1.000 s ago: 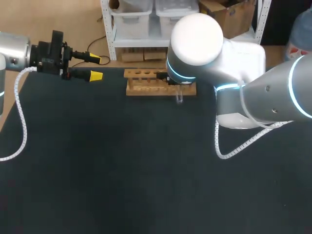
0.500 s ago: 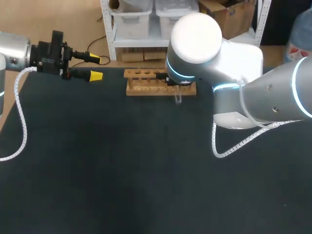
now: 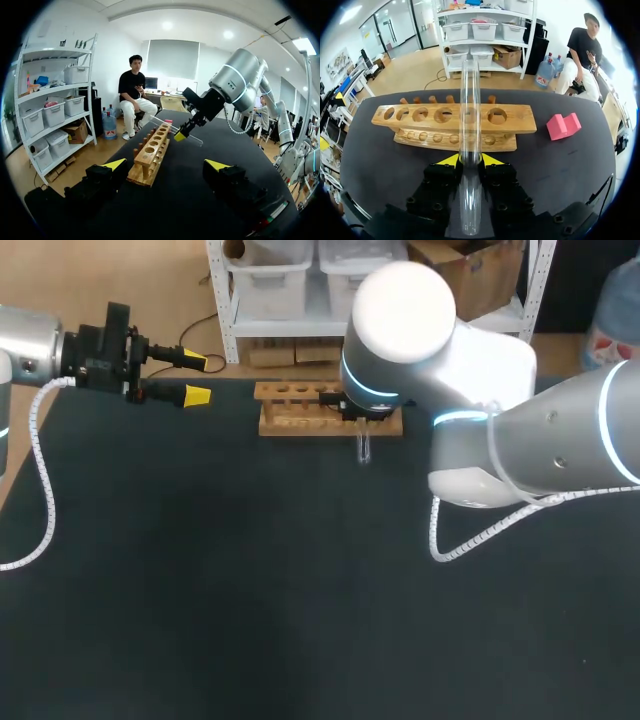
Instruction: Grasp the test tube, adjust it, and insert it.
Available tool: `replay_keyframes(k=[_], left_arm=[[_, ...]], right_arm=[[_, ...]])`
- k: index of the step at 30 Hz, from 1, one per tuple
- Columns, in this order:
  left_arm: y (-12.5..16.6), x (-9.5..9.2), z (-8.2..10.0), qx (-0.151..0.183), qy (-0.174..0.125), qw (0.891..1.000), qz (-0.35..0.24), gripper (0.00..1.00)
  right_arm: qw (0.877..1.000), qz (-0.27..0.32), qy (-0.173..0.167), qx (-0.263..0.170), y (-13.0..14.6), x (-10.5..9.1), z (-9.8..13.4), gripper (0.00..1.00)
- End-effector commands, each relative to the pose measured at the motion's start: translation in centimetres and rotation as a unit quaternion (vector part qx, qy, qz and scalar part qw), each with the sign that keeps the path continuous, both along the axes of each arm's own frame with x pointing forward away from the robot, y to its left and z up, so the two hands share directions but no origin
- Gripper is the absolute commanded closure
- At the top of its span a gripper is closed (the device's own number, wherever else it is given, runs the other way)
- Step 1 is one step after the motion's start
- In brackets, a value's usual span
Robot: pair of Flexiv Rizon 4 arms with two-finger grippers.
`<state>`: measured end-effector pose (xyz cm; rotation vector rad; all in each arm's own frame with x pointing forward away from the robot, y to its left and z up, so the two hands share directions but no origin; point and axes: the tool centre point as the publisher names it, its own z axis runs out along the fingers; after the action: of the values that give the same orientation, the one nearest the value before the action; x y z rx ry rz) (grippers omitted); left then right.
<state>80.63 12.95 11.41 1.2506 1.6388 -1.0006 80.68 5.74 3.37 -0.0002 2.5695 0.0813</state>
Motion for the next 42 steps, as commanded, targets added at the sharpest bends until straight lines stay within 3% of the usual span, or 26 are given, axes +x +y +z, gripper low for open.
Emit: replay_keyframes(k=[1, 31, 42], left_arm=[[0.0, 0.0, -0.1, -0.001, -0.002, 1.000, 0.000, 0.00], [0.0, 0.0, -0.1, -0.001, -0.002, 1.000, 0.000, 0.00], [0.0, 0.0, -0.1, -0.001, -0.002, 1.000, 0.000, 0.00]], right_arm=[[1.000, 0.003, 0.007, -0.001, 0.1, 0.3, -0.3, 1.00], [0.999, 0.017, 0.035, 0.003, 0.0, -0.2, -1.4, 1.00], [1.000, -0.014, -0.003, -0.006, -1.0, -1.0, 1.2, 1.00]])
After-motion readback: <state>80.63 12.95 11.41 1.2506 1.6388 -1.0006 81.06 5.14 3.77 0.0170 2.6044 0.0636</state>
